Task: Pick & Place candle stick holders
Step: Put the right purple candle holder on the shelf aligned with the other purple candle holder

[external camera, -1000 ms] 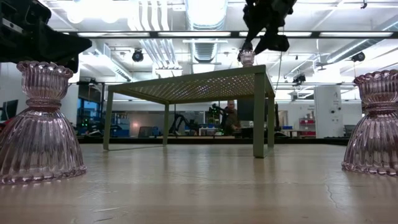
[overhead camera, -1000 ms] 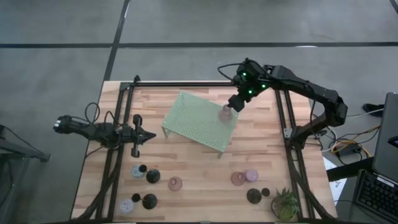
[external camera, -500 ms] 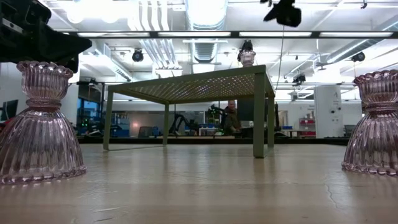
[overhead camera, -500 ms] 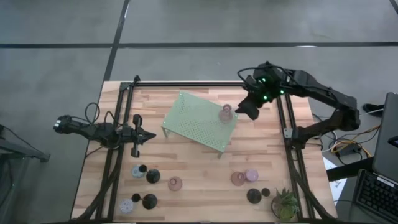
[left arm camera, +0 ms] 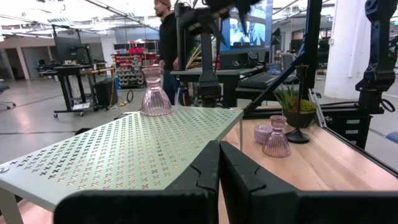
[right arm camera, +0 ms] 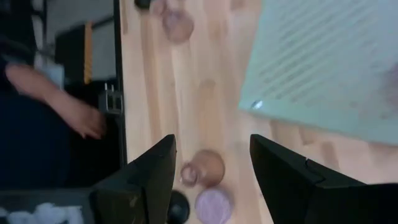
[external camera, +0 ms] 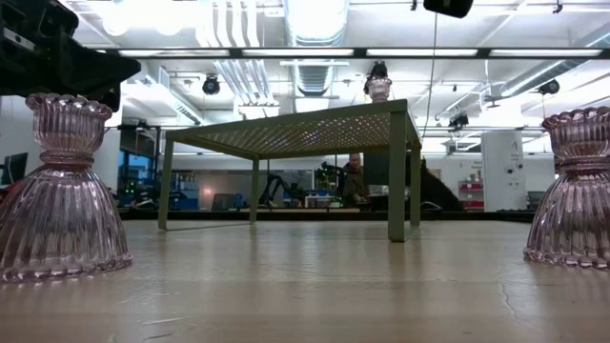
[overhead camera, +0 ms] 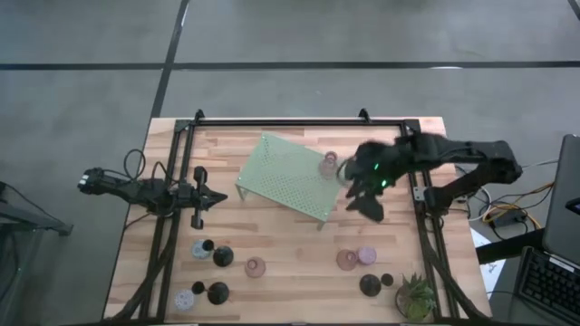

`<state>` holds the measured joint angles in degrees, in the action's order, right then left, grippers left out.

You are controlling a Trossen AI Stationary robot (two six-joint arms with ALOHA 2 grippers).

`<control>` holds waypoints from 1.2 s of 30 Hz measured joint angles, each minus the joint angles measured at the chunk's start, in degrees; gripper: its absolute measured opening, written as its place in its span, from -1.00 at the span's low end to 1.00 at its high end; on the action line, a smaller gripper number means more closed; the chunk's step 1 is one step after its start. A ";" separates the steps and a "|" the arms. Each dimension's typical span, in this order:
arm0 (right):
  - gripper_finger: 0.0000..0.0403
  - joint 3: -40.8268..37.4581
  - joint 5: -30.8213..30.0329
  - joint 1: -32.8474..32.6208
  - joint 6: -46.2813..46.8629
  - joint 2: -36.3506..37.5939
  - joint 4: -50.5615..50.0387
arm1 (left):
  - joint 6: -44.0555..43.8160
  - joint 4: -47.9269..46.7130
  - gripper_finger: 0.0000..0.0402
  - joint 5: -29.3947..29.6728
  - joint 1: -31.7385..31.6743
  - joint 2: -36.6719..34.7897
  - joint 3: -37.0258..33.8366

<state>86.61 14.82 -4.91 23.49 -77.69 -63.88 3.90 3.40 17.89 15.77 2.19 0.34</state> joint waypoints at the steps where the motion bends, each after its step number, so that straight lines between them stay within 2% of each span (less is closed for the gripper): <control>1: -0.01 0.00 -0.37 -1.53 0.64 -0.98 -0.41 | 0.00 0.00 -0.94 0.00 0.00 0.00 0.00; 8: -0.03 -0.02 -2.45 -9.29 5.68 -8.24 -4.50 | -0.01 0.02 -0.94 0.00 0.00 -0.01 0.00; 20: -0.03 -0.20 -7.64 -16.81 8.89 -18.54 -6.71 | -0.01 0.00 -0.94 0.00 0.02 0.00 0.00; 26: -0.03 -1.65 -12.41 -18.92 9.31 -20.62 -7.87 | -0.02 0.00 -0.94 0.01 0.02 0.00 0.00; 36: -0.04 -6.59 -13.08 -20.09 11.11 -20.59 -3.97 | -0.01 0.00 -0.94 0.00 0.00 -0.01 0.00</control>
<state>80.02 1.74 -25.00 34.60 -98.28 -67.85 3.89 3.40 17.89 15.77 2.18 0.34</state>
